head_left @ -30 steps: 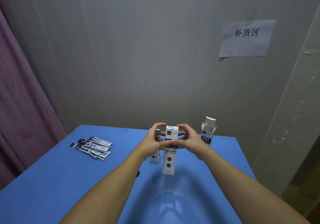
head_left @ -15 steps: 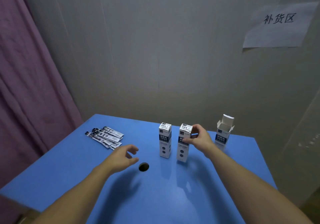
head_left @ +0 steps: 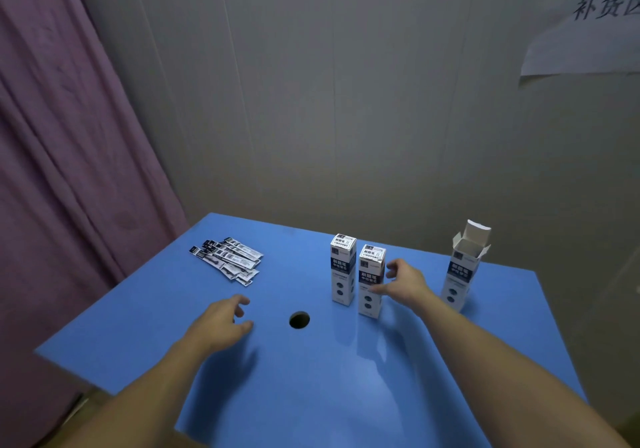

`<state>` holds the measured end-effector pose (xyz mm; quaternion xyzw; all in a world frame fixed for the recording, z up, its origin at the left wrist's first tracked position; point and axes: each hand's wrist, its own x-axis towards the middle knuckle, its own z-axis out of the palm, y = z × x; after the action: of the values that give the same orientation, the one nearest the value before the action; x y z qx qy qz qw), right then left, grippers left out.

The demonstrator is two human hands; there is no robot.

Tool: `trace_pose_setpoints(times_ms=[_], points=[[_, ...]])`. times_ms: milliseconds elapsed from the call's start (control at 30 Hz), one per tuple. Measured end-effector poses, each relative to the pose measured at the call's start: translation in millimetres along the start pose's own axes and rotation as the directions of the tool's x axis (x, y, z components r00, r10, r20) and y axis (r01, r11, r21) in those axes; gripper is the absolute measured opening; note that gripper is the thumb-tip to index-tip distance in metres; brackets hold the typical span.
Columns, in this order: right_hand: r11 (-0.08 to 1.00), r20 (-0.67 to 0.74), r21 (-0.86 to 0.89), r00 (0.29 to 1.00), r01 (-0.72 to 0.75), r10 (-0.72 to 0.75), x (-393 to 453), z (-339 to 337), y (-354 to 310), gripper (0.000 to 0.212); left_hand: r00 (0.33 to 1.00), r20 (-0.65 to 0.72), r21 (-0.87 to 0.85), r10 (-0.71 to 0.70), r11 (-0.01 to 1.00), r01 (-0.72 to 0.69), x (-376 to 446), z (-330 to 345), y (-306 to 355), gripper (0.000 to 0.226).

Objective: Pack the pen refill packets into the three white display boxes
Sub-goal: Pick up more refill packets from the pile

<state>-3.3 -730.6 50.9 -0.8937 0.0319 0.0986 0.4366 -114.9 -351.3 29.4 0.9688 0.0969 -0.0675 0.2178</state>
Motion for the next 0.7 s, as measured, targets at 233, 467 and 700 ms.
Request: trace_pose_setpoints(times_ms=[233, 467, 700], points=[[0.861, 0.123, -0.498, 0.975, -0.102, 0.187, -40.3, 16.8, 11.3, 0.035, 0.996, -0.048, 0.063, -0.076, 0.995, 0.079, -12.8, 3.2, -9.7, 0.042], [0.777, 0.310, -0.581, 0.948, 0.245, -0.067, -51.5, 52.1, -17.2, 0.030, 0.986, -0.102, 0.177, -0.130, 0.973, 0.146, -35.8, -1.6, -24.8, 0.046], [0.636, 0.325, -0.667, 0.919, 0.389, -0.221, -54.4, 90.3, -76.5, 0.017, 0.958, -0.165, 0.247, -0.235, 0.930, 0.271, -69.5, -25.4, -56.0, 0.050]])
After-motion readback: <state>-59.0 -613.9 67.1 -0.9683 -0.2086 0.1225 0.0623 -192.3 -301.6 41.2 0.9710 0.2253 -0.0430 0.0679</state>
